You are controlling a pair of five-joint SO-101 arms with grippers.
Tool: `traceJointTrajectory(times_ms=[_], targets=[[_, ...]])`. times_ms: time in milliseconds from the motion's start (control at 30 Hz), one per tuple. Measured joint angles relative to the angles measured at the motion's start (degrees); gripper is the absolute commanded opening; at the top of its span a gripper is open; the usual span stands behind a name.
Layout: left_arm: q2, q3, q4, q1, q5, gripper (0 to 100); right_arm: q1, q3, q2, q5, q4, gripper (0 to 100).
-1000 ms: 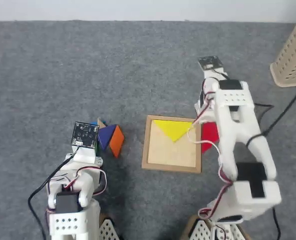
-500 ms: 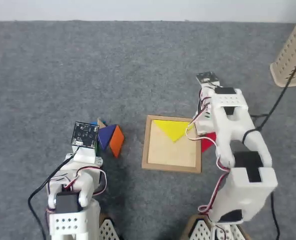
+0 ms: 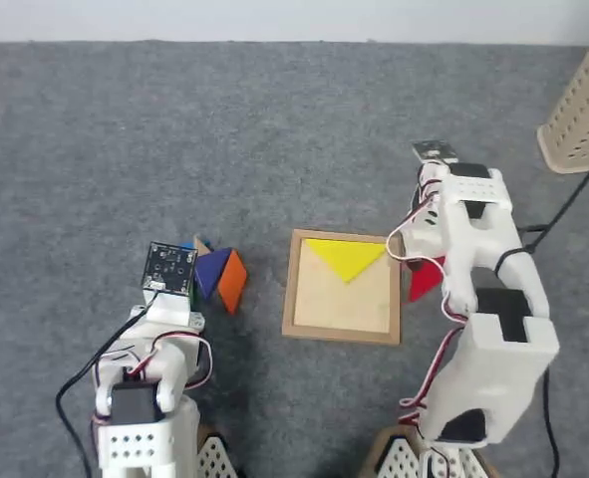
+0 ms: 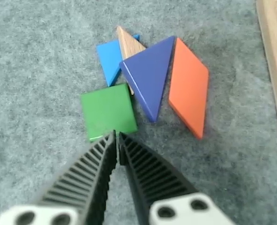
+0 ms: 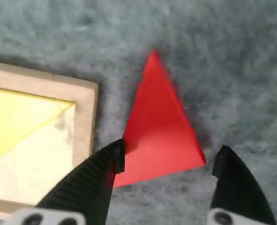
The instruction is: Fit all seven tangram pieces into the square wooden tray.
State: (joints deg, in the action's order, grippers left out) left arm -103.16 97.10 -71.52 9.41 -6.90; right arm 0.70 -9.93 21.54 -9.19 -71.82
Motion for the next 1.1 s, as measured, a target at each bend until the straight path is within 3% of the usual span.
traceJointTrajectory(times_ms=[167,467,667,900,1000,1100], targets=[[0.0,0.0,0.0,0.2,0.0,1,0.2,0.0,0.0,0.0,0.0,21.2],[0.0,0.0,0.0,0.1,0.0,1,0.1,0.0,0.0,-0.1,-0.2,22.2],[0.0,0.0,0.0,0.1,0.0,1,0.7,0.0,-0.1,-0.1,-0.3,8.2],[0.0,0.0,0.0,0.0,0.0,1,0.8,0.0,-0.1,-0.1,-0.3,4.1],[0.0,0.0,0.0,0.0,0.0,1,1.3,-0.2,-1.0,-0.1,-0.3,4.7],[0.0,0.0,0.0,0.0,0.0,1,3.1,-1.3,-3.7,0.1,-0.1,12.3]])
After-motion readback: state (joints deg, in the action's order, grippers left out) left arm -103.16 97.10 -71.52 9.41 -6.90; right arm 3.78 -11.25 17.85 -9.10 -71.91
